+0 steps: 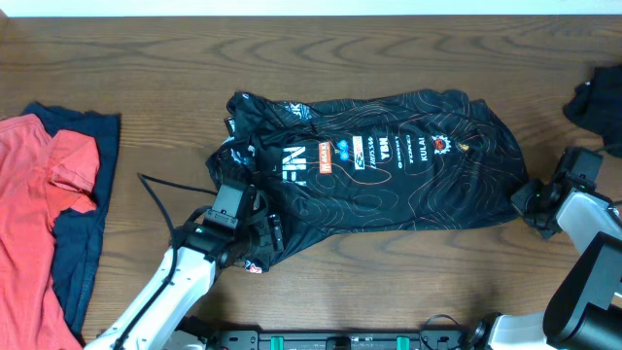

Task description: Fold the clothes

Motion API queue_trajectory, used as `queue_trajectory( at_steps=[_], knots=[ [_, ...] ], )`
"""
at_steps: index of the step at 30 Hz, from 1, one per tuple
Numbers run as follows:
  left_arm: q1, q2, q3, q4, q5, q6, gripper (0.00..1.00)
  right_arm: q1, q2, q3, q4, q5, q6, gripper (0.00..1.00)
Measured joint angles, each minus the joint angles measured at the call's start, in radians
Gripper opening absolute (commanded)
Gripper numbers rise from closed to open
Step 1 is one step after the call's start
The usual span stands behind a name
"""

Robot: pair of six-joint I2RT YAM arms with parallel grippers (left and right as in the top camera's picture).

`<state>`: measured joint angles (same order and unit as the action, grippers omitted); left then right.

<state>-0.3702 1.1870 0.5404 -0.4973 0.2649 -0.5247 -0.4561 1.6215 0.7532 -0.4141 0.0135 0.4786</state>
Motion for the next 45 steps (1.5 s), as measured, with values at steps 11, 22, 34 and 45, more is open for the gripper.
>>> queue_trajectory(
  at_steps=[11, 22, 34, 45],
  knots=[
    [0.0, 0.099, 0.0, 0.028, 0.071, -0.034, 0.06, 0.0, 0.001, 0.001, -0.001, -0.01, 0.0, 0.01],
    [0.0, 0.094, 0.043, 0.087, 0.077, -0.033, 0.06, 0.011, -0.002, 0.017, -0.051, -0.039, 0.0, 0.01],
    [0.0, -0.098, 0.199, 0.09, 0.015, -0.033, 0.06, 0.035, -0.142, 0.053, -0.154, -0.063, 0.0, 0.02],
    [0.0, -0.158, 0.2, -0.024, -0.064, -0.032, 0.06, 0.035, -0.214, 0.056, -0.195, -0.039, 0.011, 0.01]
  ],
)
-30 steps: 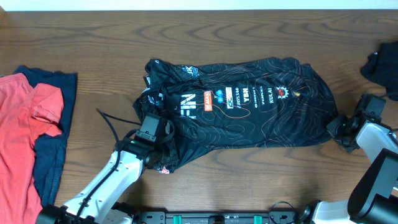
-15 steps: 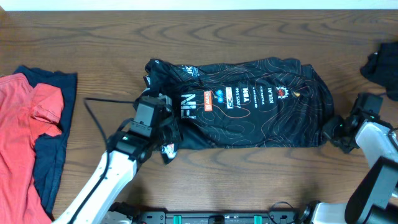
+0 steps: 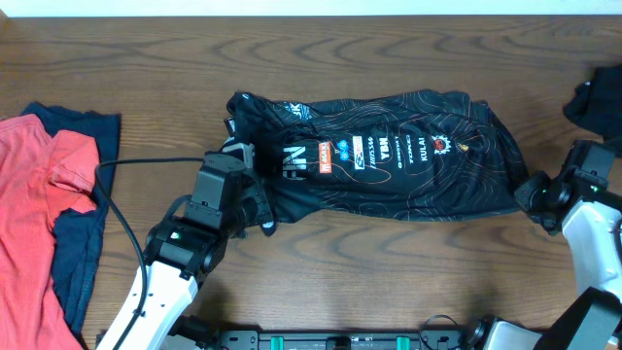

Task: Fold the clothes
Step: 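Lift the bottom hem with both grippers and fold it up toward the top edge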

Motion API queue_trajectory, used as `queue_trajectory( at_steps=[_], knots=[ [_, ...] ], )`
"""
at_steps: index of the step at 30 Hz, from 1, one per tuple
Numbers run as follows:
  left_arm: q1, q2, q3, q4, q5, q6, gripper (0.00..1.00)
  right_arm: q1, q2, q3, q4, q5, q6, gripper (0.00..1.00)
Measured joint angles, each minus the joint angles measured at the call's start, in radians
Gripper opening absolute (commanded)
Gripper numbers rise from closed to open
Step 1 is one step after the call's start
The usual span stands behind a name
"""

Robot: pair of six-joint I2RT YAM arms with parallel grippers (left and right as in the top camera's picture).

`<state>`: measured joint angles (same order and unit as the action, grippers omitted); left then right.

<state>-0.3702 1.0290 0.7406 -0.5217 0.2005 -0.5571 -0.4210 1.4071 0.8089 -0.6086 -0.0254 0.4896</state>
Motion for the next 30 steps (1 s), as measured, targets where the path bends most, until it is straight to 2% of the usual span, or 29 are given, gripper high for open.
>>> queue_trajectory(
  at_steps=[6, 12, 17, 24, 30],
  knots=[
    [0.0, -0.005, 0.0, -0.026, -0.027, 0.0, 0.06, 0.0, -0.009, 0.045, -0.045, 0.003, 0.0, 0.01],
    [0.011, -0.019, 0.0, 0.027, -0.129, 0.0, 0.06, 0.013, -0.01, 0.136, -0.09, -0.005, -0.029, 0.01],
    [0.079, -0.006, 0.0, 0.099, -0.186, 0.011, 0.06, 0.061, -0.011, 0.179, -0.102, -0.013, -0.054, 0.01],
    [0.14, 0.095, 0.0, 0.149, -0.208, 0.023, 0.06, 0.111, -0.011, 0.191, -0.106, -0.016, -0.066, 0.01],
    [0.141, 0.192, 0.003, 0.283, -0.183, 0.042, 0.06, 0.125, 0.018, 0.193, -0.094, -0.012, -0.066, 0.01]
  ],
)
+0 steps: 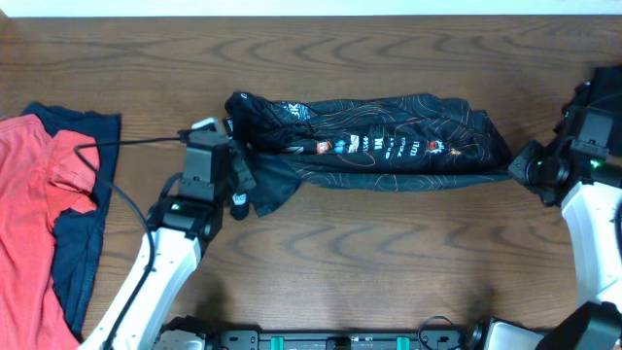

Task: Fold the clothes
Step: 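Lift the bottom hem with both grippers and fold it up toward the top edge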

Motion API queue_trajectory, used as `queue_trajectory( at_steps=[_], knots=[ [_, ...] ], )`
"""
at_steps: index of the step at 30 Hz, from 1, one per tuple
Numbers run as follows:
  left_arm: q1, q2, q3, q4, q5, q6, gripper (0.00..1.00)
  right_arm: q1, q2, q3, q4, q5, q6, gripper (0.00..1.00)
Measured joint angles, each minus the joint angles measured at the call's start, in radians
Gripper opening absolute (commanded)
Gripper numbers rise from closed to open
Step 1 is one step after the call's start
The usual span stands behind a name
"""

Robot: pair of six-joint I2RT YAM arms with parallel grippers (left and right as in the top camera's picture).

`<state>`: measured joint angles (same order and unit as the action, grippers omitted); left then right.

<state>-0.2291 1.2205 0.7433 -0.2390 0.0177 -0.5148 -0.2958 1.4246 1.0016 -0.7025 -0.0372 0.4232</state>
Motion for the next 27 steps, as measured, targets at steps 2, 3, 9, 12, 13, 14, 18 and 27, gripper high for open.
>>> queue_trajectory(
  at_steps=[2, 3, 9, 12, 13, 14, 18, 27],
  knots=[
    [0.0, 0.027, 0.012, 0.025, 0.006, 0.004, 0.06, 0.0, 0.03, 0.0, 0.013, 0.002, -0.001, 0.01],
    [0.0, 0.038, 0.019, 0.036, 0.008, 0.006, 0.06, 0.0, 0.043, 0.0, 0.021, 0.002, -0.002, 0.01],
    [0.007, 0.094, 0.053, 0.105, 0.01, 0.018, 0.06, 0.005, 0.103, 0.003, 0.095, 0.003, -0.007, 0.01],
    [0.019, 0.114, 0.053, 0.129, 0.008, 0.018, 0.06, 0.023, 0.12, 0.02, 0.132, 0.003, -0.013, 0.01],
    [0.022, 0.119, 0.053, 0.138, 0.008, 0.018, 0.06, 0.03, 0.122, 0.028, 0.142, 0.002, -0.014, 0.01],
    [0.025, 0.121, 0.053, 0.145, 0.006, 0.018, 0.06, 0.038, 0.123, 0.037, 0.151, 0.003, -0.014, 0.01],
    [0.036, 0.121, 0.053, 0.171, 0.002, 0.018, 0.06, 0.067, 0.124, 0.094, 0.169, 0.003, -0.014, 0.01],
    [0.06, 0.134, 0.053, 0.205, -0.029, 0.018, 0.06, 0.124, 0.229, 0.181, 0.21, 0.003, -0.014, 0.01]
  ],
)
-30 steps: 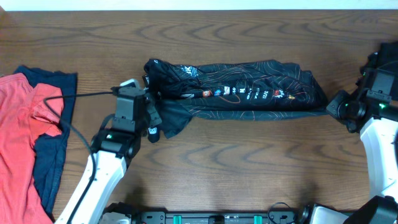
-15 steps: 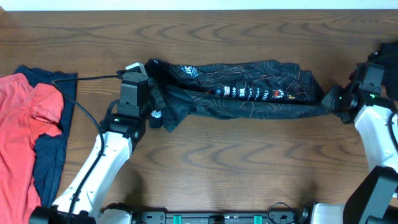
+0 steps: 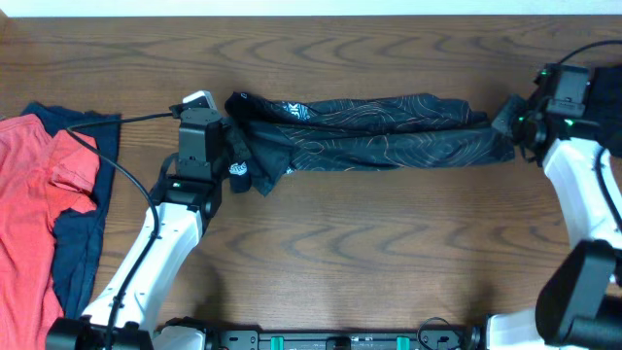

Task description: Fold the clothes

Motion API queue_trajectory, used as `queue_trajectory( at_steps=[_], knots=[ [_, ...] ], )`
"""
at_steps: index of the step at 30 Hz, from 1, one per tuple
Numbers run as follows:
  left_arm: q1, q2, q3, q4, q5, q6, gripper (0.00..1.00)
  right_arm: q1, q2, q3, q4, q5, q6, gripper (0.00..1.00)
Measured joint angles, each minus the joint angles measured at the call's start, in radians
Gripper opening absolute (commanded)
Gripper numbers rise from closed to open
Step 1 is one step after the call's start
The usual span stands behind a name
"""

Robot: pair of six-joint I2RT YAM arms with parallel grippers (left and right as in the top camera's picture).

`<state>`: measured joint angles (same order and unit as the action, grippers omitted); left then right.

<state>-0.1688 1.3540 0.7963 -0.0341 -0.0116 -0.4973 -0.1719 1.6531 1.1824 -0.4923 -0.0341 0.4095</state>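
A black printed jersey [image 3: 369, 136] lies folded into a long narrow band across the far middle of the table. My left gripper [image 3: 233, 146] is shut on its left end, where a loose flap [image 3: 267, 175] hangs toward the front. At the band's right end my right gripper [image 3: 507, 122] is shut on the cloth. Both arms reach in from the front edge. The fingertips themselves are hidden by fabric and gripper bodies.
A red garment [image 3: 34, 214] lies over a navy one [image 3: 83, 243] at the left edge of the table. Another dark garment [image 3: 603, 92] sits at the far right corner behind the right arm. The table's back edge [image 3: 311, 12] runs close behind the jersey.
Both grippers have moved farther back, carrying the jersey's front edge over. The band is narrower now and the printed logos no longer show on top.
The jersey lay spread wide with its logos up, my grippers at its front-left corner and right edge. At each later moment both grippers held the front edge farther back. The jersey is now doubled over into a narrow strip.
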Motion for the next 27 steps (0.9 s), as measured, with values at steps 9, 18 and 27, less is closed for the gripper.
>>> queue_trajectory(
  at_steps=[9, 18, 27],
  knots=[
    [0.002, 0.189, 0.001, 0.141, -0.006, 0.0, 0.06, 0.075, 0.164, 0.012, 0.046, -0.001, 0.004, 0.01],
    [0.002, 0.254, 0.029, 0.196, -0.007, 0.0, 0.06, 0.077, 0.194, 0.062, 0.074, 0.003, 0.035, 0.01],
    [0.002, 0.254, 0.074, 0.199, -0.034, 0.0, 0.06, 0.077, 0.194, 0.114, 0.111, 0.039, 0.082, 0.01]
  ],
)
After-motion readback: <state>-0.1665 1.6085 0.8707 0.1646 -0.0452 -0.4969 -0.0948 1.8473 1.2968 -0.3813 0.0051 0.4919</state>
